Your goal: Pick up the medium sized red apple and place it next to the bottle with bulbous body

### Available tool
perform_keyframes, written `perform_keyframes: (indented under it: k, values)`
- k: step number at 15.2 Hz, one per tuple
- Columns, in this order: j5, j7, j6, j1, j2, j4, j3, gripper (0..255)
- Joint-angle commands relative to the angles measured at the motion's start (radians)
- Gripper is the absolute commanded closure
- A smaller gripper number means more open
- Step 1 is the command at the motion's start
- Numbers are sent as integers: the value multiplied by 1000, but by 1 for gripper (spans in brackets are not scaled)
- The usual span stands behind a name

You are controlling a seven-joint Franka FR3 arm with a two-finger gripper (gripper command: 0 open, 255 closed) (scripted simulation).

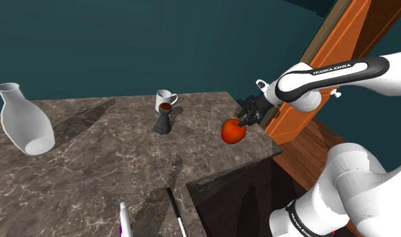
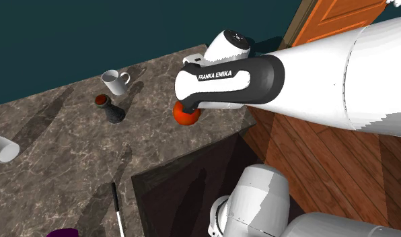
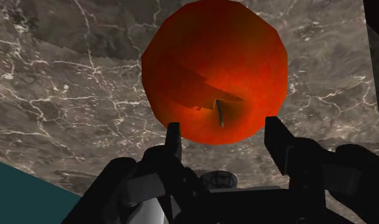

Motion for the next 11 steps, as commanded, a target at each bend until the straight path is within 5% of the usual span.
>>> perform_keyframes:
  k: [1,9,11]
  values:
    - [0,0,0,0,0,0,0,255]
    - [0,0,0,0,0,0,0,255]
    - [-18,23,-33,-35,-22,8,37,255]
